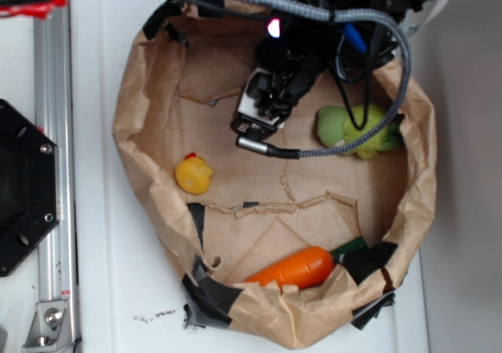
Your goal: Grab the rock.
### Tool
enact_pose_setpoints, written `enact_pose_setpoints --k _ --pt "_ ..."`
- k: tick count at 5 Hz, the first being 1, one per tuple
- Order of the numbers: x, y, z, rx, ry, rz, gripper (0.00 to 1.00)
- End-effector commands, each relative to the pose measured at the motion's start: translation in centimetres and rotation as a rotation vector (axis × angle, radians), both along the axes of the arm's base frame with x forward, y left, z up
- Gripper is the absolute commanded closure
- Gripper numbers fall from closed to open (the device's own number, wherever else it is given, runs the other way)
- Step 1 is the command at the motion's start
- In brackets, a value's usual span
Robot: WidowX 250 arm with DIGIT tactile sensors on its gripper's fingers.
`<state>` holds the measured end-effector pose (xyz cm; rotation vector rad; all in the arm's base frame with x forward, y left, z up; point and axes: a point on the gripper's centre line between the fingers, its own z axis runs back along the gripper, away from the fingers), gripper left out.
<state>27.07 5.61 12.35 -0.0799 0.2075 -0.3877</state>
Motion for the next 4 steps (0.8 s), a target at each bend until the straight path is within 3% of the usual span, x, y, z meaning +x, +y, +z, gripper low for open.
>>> enact_pose_setpoints --k 1,2,3,4 --pt "-0.4 -2.4 1.6 0.078 -0.146 -0.245 0.00" --pt "-1.0 -5.3 1.9 0.152 -0.247 -0.492 0.00" --pt "-1.6 -4.9 0.1 0.141 -0.249 -0.745 0.00" --pt "-1.0 -2.3 -2.2 0.145 -0.213 -0.822 0.00"
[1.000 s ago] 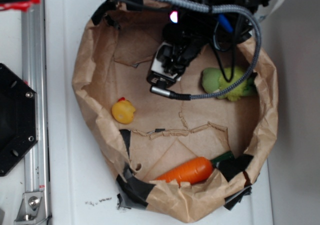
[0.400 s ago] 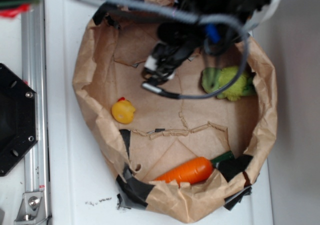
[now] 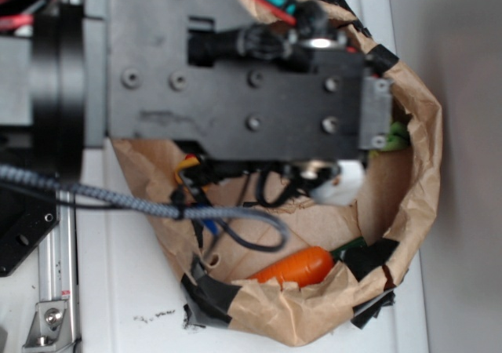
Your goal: Grab the rock.
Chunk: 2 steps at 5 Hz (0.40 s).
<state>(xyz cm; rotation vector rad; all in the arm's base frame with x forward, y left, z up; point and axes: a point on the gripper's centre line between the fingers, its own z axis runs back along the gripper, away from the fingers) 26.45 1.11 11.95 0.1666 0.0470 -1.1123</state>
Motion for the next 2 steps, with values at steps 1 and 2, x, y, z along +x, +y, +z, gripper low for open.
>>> enact_pose_setpoints --k 1,2 --pt "-0.2 4.6 -2.9 0.048 0.015 -0.080 0.00" --pt "-0.3 6.9 -4.4 0.075 0.058 -0.070 0.00"
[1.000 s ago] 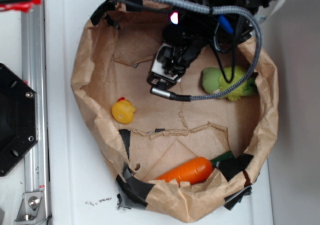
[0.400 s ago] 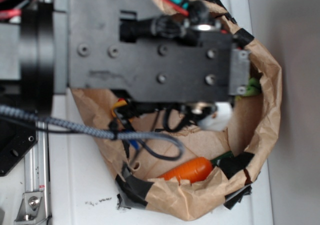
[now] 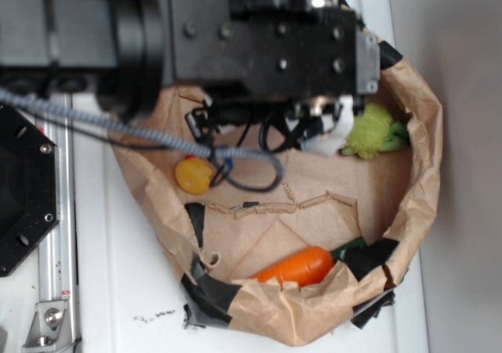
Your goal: Grab the rock.
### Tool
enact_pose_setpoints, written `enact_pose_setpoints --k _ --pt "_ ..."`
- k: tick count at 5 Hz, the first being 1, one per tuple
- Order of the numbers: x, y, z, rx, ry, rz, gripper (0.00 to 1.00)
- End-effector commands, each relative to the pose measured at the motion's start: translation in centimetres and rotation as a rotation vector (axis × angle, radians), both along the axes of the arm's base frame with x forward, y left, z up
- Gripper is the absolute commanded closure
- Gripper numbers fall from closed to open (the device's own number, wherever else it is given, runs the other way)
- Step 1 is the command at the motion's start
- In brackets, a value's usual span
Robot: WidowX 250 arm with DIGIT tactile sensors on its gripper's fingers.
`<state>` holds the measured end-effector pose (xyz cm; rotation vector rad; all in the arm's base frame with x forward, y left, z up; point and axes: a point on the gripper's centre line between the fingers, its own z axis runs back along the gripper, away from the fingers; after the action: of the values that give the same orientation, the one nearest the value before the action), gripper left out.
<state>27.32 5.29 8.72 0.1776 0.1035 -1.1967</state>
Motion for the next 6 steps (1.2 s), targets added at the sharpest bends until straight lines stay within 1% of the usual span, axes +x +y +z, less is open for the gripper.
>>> enact_pose_setpoints --k 1,3,4,5,6 --pt "-1.4 3.8 -2.2 0.050 0.039 0.023 0.00" --pt "-1.9 3.0 -2.7 0.081 0.037 -0.010 0.00" --pt "-1.8 2.4 -3.1 0.081 0.031 -0.032 0.00" --pt "-1.0 2.6 -3.7 0.057 -0.060 -0.005 0.00" --pt "-0.1 3.6 -6.0 0.024 -0.024 -0.084 0.00"
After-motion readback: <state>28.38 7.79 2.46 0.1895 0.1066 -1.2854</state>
